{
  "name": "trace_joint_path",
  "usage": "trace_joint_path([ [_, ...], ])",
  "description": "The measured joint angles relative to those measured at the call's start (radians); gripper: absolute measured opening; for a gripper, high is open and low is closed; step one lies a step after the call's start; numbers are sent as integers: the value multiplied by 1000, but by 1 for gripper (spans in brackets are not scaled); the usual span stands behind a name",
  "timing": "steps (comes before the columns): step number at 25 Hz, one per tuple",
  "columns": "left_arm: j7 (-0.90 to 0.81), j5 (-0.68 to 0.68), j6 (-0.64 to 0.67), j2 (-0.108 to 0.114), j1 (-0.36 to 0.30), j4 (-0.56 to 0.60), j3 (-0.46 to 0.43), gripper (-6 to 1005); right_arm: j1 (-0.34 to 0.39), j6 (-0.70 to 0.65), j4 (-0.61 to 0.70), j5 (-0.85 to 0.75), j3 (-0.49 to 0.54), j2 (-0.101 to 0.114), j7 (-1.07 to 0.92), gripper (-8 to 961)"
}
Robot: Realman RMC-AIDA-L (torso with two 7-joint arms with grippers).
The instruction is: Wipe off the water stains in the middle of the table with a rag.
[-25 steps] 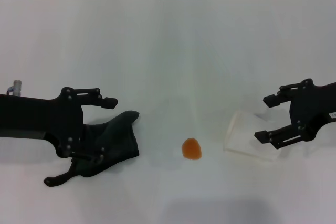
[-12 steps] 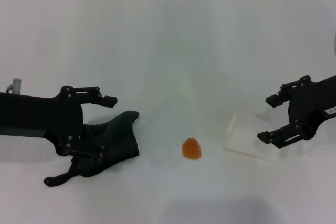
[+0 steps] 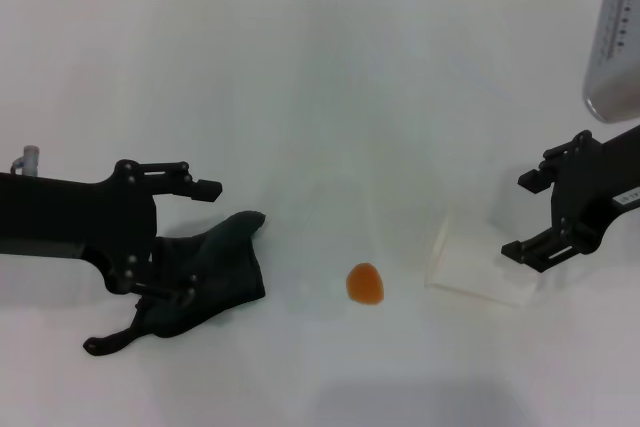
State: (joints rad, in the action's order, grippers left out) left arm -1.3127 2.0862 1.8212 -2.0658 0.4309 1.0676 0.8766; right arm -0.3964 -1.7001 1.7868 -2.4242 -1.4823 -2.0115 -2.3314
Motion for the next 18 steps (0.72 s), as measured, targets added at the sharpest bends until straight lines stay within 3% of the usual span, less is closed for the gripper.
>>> trace_joint_path([
  [6, -3, 0, -3, 2, 2, 0, -4, 881, -40, -37, 14, -40, -23, -2, -45, 801],
  [18, 1, 0, -11, 3, 9, -1, -1, 880, -37, -12, -22, -43, -60, -3, -47, 794],
])
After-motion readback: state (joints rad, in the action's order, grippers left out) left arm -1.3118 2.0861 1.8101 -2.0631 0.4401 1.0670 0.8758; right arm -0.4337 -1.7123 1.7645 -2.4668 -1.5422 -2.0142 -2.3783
